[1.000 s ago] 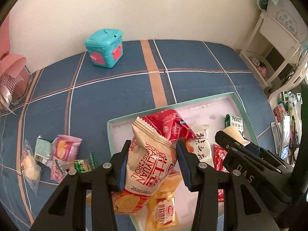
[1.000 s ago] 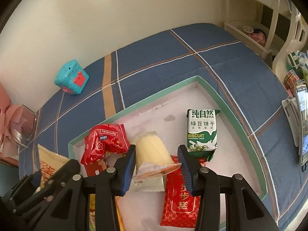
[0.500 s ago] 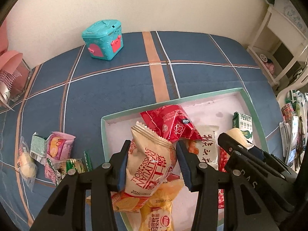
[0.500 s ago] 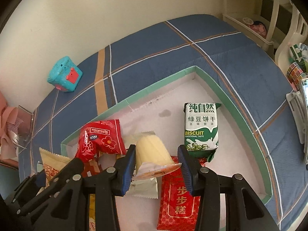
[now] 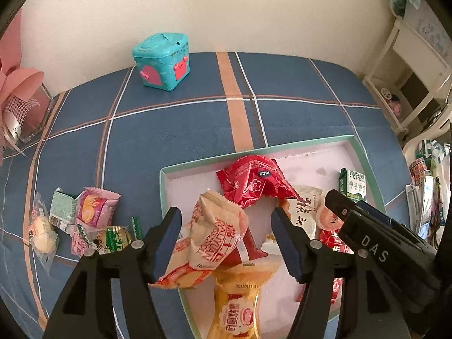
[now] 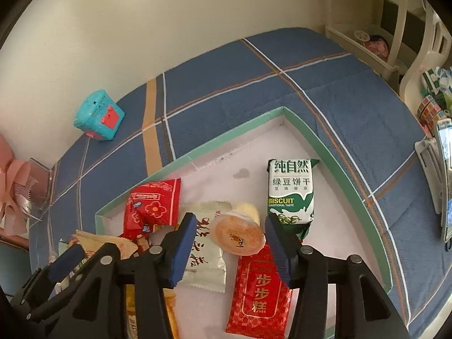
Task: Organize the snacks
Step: 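Release the jelly cup with the right tool while the left tool releases the Swiss roll bag in the tray, then withdraw both open tools from the tray toward the remaining snacks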
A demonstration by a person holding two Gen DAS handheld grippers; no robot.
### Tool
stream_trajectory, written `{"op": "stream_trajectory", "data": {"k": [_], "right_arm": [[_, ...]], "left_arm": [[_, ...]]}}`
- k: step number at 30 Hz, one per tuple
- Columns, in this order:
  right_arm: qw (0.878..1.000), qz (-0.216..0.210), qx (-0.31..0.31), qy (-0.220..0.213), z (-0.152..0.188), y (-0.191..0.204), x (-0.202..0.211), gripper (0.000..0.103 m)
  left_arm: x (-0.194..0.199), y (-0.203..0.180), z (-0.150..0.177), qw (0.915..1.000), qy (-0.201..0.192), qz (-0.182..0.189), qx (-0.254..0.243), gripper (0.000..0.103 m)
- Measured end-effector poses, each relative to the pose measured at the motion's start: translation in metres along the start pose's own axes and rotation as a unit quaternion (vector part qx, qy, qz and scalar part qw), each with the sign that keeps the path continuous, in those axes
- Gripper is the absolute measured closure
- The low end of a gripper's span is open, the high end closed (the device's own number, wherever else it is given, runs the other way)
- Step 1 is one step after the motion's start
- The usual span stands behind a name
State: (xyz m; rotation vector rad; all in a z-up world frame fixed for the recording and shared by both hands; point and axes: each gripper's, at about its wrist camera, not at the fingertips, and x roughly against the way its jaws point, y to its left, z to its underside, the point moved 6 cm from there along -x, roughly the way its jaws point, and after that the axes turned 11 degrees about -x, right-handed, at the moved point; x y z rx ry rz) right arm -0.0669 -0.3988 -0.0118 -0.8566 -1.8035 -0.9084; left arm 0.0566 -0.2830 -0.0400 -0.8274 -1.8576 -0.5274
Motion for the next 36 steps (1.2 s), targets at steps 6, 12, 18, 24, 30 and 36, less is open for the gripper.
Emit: {"op": "stream_trajectory", "data": {"k": [6,12,18,24,30,36], "right_arm": [[1.000,0.005,0.029,0.000,0.007,0.014,0.009,0.047],[0.998,0.012,0.055,-0.010,0.016,0.020,0.026,0.047],[0.997,0.017,0.071,-0.023,0.023,0.022,0.042,0.047],[0.996,0.018,0.081,-0.018,0.027,0.025,0.040,0.045],[0.997,0.026,0.076,-0.009,0.028,0.022,0.030,0.025],[0.996,0.032,0.080,-0.003,0.030,0.022,0.023,0.011]], "left_arm": [[0.014,0.019,0.004,0.9995,-0.017,-0.010,0.026,0.036],[0.021,0.056,0.014,0.9958,-0.026,-0.028,0.083,0.036],[0.024,0.079,0.030,0.9926,-0.020,-0.036,0.114,0.036],[0.027,0.091,0.039,0.9903,-0.022,-0.047,0.129,0.025],[0.027,0.098,0.043,0.9891,-0.026,-0.064,0.130,0.012],[0.024,0.100,0.047,0.9890,-0.025,-0.078,0.123,0.011]]}}
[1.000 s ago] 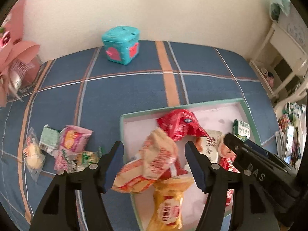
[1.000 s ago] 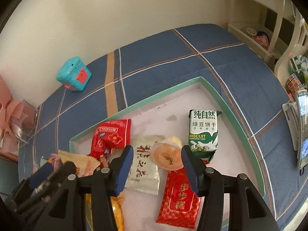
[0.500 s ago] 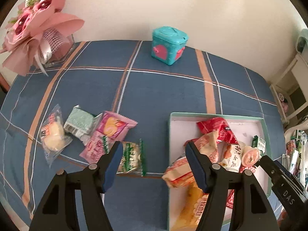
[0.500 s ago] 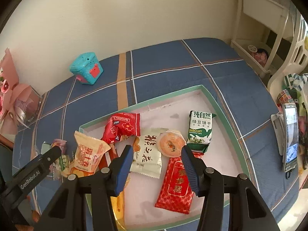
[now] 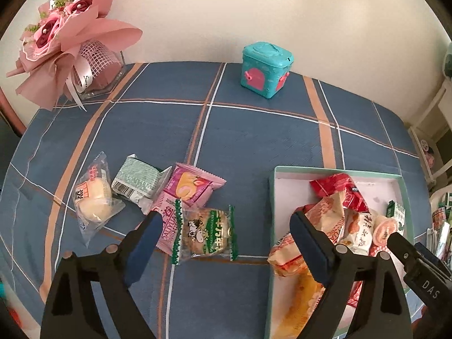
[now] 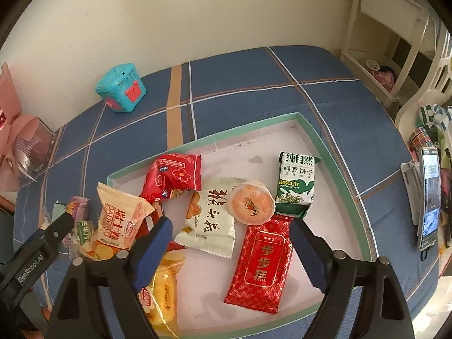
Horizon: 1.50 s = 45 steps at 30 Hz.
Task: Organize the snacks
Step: 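Withdraw both open tools from the tray toward the remaining snacks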
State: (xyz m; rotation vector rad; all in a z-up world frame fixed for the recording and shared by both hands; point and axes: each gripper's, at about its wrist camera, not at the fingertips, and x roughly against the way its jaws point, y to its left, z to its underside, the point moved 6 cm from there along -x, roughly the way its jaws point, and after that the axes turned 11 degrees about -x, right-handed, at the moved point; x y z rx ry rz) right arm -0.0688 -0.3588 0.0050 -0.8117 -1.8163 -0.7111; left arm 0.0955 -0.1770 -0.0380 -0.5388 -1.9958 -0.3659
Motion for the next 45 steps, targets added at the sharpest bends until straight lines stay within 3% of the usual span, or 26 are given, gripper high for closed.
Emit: {"op": "stream_trajectory", "data": {"k": [5,7,17,25,34,45], "right_arm": [[1.000,-0.003,0.004,-0.003,0.000,0.002,0.000,0.000],[1.000,-0.002,0.006,-0.005,0.000,0.003,0.000,0.000],[0.999,-0.007,0.036,-0.027,0.001,0.018,0.004,0.000],[0.997,-0.018,0.068,-0.029,0.012,0.042,0.004,0.000],[0.996,-0.019,0.081,-0.032,0.023,0.060,0.011,0.000],[0.994,-0.046,0.101,-0.021,0.044,0.096,0.018,0.000]], "left_arm": [[-0.002,0.000,0.000,1.0000,-0.004,-0.006,0.000,0.010],[-0.001,0.001,0.000,0.9999,-0.007,-0.009,0.000,0.002],[0.004,0.016,0.006,0.9997,-0.019,-0.013,0.003,0.002],[0.008,0.042,0.019,0.9978,-0.003,-0.066,0.002,0.002],[0.026,0.066,0.031,0.9952,-0.020,-0.095,0.005,0.002],[0.041,0.118,0.045,0.9914,-0.023,-0.117,0.054,0.002]]}}
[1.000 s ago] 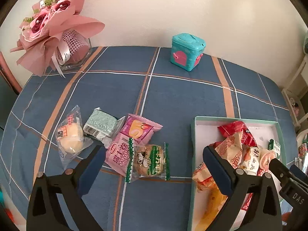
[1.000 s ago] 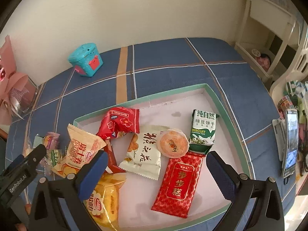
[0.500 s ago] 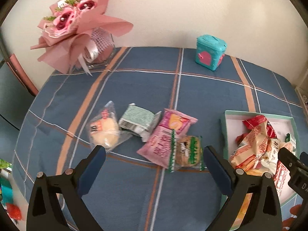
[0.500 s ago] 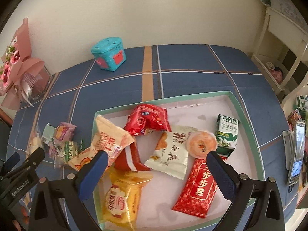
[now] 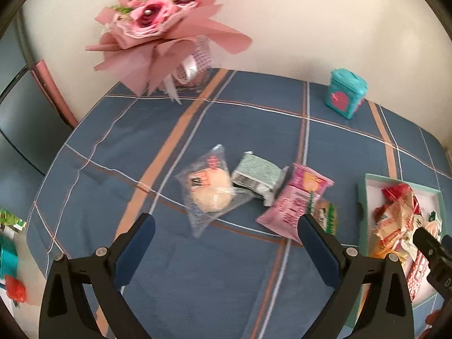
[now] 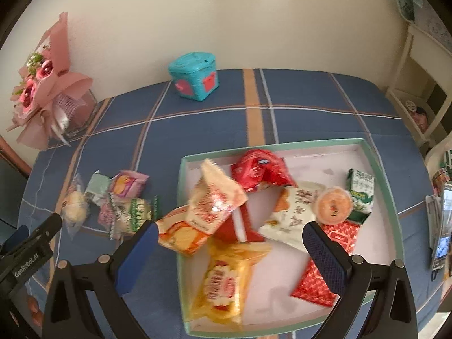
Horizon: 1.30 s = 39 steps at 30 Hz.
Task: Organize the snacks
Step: 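Withdraw both open tools from the tray toward the remaining snacks, then lower the open left tool toward the steamed bun bag while the right tool approaches the green-printed cookie pack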
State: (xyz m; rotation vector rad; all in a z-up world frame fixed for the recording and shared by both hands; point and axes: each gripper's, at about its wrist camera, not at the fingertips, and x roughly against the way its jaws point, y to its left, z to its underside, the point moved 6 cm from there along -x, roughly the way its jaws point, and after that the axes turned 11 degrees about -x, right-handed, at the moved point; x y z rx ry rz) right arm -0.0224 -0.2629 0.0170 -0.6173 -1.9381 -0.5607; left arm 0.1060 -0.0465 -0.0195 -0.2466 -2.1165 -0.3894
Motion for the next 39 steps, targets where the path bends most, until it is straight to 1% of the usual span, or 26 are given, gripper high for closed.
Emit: {"op": "stream_trajectory", "data": {"k": [9,13,16,23,27,30,35,39], "right_arm": [[0.999,0.009,0.034,0.010,0.013,0.030,-0.006,0.000],[0.999,0.015,0.048,0.009,0.019,0.044,-0.007,0.000],[0.998,0.013,0.063,0.013,0.024,0.056,-0.009,0.000],[0.997,0.003,0.068,0.019,0.033,0.076,-0.016,0.000],[0.998,-0.011,0.049,0.026,0.034,0.082,-0.020,0.000],[0.999,-0.014,0.043,0.024,0.032,0.086,-0.024,0.000],[0.999,-0.027,0.030,0.026,0.029,0.091,-0.028,0.000],[0.999,-0.036,0.022,0.026,0.027,0.096,-0.032,0.000]], "left_arm": [[-0.012,0.040,0.009,0.9986,0.020,-0.028,0.041,0.002],[-0.016,0.054,0.013,0.9975,0.026,-0.043,0.049,0.002],[-0.018,0.064,0.016,0.9971,0.026,-0.047,0.055,0.002],[-0.021,0.082,0.018,0.9968,0.022,-0.035,0.069,0.002],[-0.023,0.093,0.017,0.9966,0.020,-0.038,0.071,0.002],[-0.024,0.101,0.016,0.9961,0.017,-0.033,0.080,0.002],[-0.024,0.109,0.012,0.9958,0.006,-0.008,0.091,0.002],[-0.029,0.103,0.003,0.9962,-0.002,0.019,0.085,0.002]]}}
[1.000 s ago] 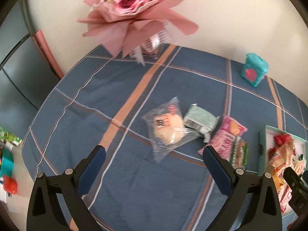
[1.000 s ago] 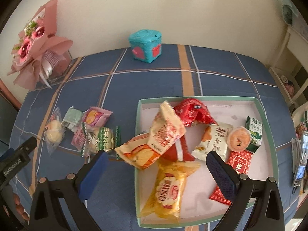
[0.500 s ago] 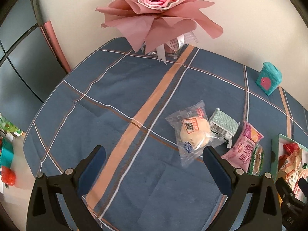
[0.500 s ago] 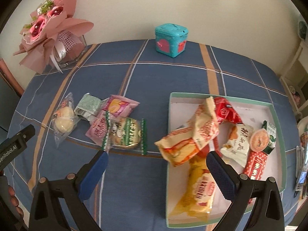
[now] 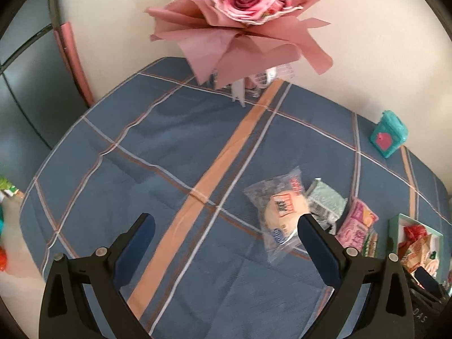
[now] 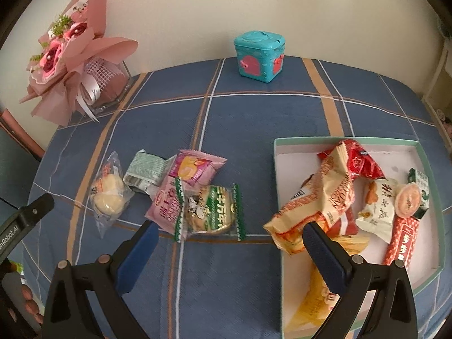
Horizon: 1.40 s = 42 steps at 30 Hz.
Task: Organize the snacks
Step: 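Lower the open left tool toward the steamed bun bag while the right tool approaches the green-printed cookie pack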
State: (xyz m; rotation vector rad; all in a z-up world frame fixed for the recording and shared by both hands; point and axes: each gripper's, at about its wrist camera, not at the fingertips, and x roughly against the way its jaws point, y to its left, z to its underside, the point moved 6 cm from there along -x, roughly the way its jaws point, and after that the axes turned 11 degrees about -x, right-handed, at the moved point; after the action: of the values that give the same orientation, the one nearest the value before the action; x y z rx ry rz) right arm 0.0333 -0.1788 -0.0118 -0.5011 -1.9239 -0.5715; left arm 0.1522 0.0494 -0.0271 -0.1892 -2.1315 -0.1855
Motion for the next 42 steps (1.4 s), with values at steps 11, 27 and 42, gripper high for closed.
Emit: {"op": "stream_trajectory", "data": {"k": [11,27,42], "right_arm": [[1.000,-0.018,0.010,0.002,-0.007,0.015,-0.028,0.000],[1.000,-0.016,0.018,0.017,-0.004,0.026,-0.050,0.015],[1.000,-0.013,0.006,0.027,0.000,0.010,-0.060,0.026]], "left_arm": [[-0.026,-0.029,-0.010,0.9988,-0.001,0.045,-0.019,0.002],[-0.066,-0.040,-0.013,0.9977,0.014,0.064,-0.012,0.002],[-0.089,-0.041,0.001,0.9930,0.070,0.094,0.012,0.002]]}}
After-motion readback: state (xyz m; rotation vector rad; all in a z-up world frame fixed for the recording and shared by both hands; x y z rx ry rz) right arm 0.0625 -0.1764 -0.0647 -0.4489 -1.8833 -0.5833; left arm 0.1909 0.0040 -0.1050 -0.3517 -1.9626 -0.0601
